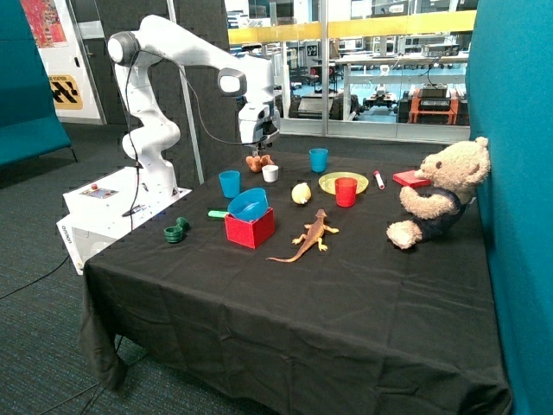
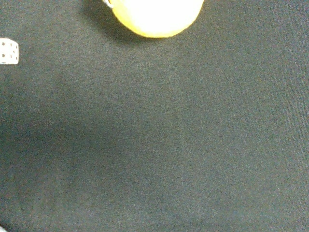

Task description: Put the ball in the red pot

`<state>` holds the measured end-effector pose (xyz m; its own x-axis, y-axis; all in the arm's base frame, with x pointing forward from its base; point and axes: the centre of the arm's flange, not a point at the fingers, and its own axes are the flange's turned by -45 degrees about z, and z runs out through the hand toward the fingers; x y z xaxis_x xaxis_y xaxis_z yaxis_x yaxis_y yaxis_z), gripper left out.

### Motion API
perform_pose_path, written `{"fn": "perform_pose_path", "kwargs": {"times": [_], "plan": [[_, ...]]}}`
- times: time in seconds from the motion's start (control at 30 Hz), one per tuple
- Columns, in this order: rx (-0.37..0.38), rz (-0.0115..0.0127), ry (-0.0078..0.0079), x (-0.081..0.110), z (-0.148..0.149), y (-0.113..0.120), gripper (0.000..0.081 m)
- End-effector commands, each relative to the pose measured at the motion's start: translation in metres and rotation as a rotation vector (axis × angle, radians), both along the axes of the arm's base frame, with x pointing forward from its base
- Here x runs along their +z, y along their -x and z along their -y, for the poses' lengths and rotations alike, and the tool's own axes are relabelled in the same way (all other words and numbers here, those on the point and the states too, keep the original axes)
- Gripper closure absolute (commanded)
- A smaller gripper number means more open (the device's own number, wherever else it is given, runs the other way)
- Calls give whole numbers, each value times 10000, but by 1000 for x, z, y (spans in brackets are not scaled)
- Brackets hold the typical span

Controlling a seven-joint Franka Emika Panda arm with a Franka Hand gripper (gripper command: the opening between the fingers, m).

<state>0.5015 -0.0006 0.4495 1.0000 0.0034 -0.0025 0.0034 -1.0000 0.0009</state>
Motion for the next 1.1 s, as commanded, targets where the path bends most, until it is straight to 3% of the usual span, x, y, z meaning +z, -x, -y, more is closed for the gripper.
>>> {"fn": "perform_pose_path", "kwargs": {"times": [0.0,0.13,0.17,0.2,0.27,0.63,1.07], "plan": [[716,25,-10,0,-1,1,0],[658,25,-10,5,7,-1,4],[665,25,-10,6,8,-1,104],[678,25,-10,6,8,-1,155],[718,25,-10,5,9,-1,193],[535,25,-10,5,20,-6,212],[-132,25,-9,19,82,-22,217]]}}
